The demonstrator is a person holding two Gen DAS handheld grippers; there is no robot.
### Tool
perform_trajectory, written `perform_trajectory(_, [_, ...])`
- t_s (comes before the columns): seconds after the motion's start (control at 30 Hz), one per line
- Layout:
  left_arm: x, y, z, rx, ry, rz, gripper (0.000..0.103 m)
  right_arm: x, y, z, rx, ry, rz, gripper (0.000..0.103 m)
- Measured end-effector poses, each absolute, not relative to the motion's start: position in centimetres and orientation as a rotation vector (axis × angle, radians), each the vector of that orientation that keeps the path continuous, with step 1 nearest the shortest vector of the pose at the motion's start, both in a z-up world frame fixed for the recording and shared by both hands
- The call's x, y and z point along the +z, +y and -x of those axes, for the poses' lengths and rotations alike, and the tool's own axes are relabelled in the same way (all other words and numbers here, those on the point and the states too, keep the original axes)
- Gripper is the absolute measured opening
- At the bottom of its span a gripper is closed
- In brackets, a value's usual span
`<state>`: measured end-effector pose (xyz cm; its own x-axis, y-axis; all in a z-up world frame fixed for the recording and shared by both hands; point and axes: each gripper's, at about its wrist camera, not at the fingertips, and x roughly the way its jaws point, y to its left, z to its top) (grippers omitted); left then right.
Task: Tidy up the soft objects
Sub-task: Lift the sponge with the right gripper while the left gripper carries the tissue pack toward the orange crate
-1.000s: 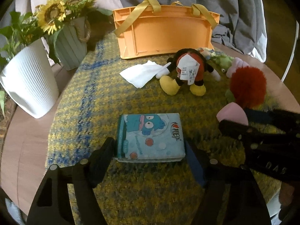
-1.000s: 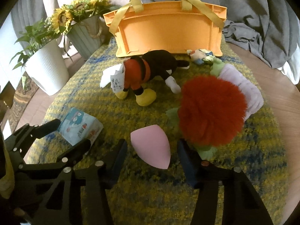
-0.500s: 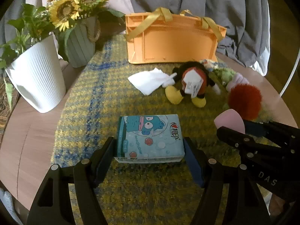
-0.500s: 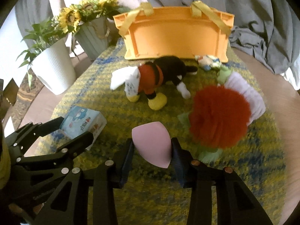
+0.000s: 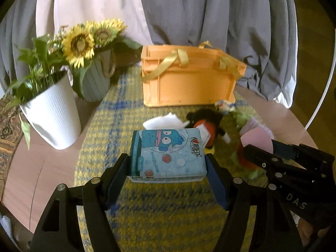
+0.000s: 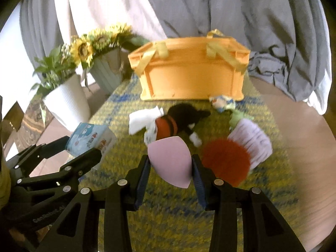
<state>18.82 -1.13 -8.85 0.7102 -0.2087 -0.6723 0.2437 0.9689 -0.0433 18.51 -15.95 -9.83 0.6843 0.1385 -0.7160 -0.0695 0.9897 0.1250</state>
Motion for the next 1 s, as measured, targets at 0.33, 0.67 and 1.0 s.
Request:
perform_trajectory(0.33, [-4.7, -2.0, -19.6, -0.252, 0.642, -0.027, 0.071, -6.0, -17.3, -19.2, 0.091, 0.708, -0.109, 0.041])
perform_trajectory(0.67, [-1.4, -3.1, -21.0, -0.243, 0.541, -0.039, 0.071, -2.7, -18.4, -20.6, 0.07, 0.606, -0.123, 0.041])
perform_trajectory(1.0, [0.5, -3.9, -23.5, -0.245, 0.508, -0.04, 0.071, -0.3, -19.2, -23.1, 0.073, 0.537, -0.116, 0.041])
